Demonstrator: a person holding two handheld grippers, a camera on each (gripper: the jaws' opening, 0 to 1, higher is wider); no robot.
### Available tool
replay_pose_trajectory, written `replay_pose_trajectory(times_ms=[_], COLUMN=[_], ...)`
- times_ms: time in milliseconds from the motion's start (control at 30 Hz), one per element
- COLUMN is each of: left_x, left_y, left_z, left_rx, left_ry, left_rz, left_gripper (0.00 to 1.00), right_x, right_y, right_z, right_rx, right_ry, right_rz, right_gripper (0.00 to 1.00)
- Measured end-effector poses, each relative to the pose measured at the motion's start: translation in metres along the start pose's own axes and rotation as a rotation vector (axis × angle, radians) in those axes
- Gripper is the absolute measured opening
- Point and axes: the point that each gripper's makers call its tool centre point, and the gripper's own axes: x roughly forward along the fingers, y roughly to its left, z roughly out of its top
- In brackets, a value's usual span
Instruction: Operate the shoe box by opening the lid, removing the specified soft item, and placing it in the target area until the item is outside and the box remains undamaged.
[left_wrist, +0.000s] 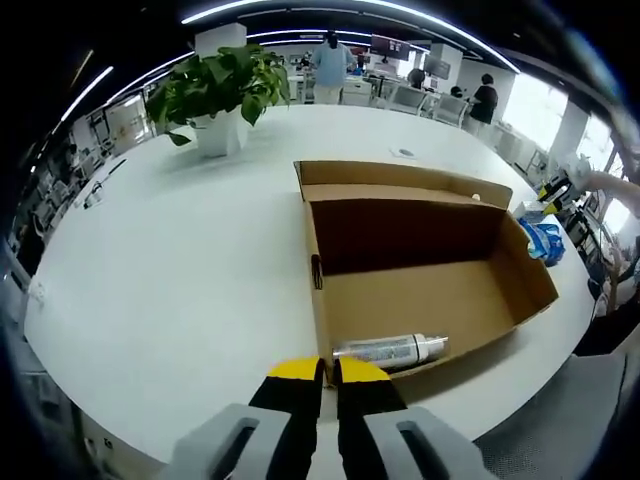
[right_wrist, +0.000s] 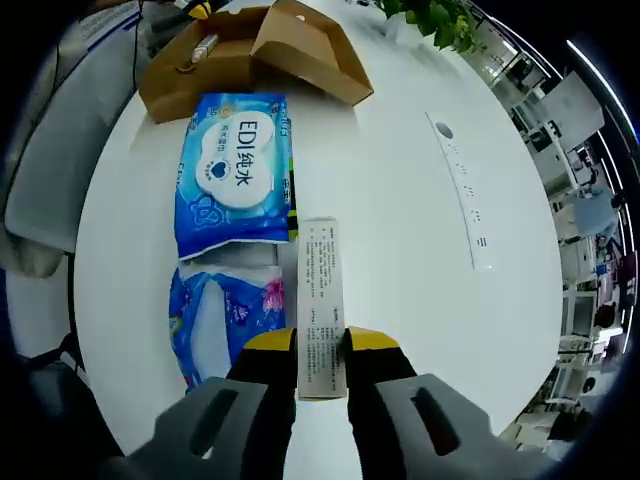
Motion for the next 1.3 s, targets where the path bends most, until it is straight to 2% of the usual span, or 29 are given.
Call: replay_pose_trajectory(times_ms=[133,300,467,833,967,1200,1300], left_x=[0.000,0.000,-0.001,0.000,0.000,0.000,0.001], left_y=[0.000,0.000,0.000,0.001,0.000,0.000,0.000], left_z=[0.000,-0.001,-0.001,-0.001,0.000,0.001,0.002], left_rx=[0.004,0.009,0.015,0.027,0.033,0.047,0.078], left_ry=[0.005,0.008,0.011,0.016,0.018,0.021,0.024], left_rz=[0.001,0.002,0.003,0.005,0.004,0.001,0.000], left_gripper=[0.04,0.04,0.04,0.04,0.04,0.05,0.05], right_x=[0.005,0.008,0.008,0.010,0.011,0.010,0.007], right_y=[0.002,0.001,-0.001,-0.006,-0.007,-0.012,-0.012], right_z=[-0.013,-0.019,-0.018,-0.018,-0.018,-0.017,-0.015], right_rx=[-0.008,-0.010,0.007,-0.044,-0.034,-0.043,-0.037], right_ry=[0.034,0.053,0.048,0.068,0.066,0.066,0.054], right_rz=[0.006,0.010,0.009,-0.016,-0.020,-0.048,-0.064], right_gripper=[0.16,0.16,0.16,0.17,0.17,0.21,0.24])
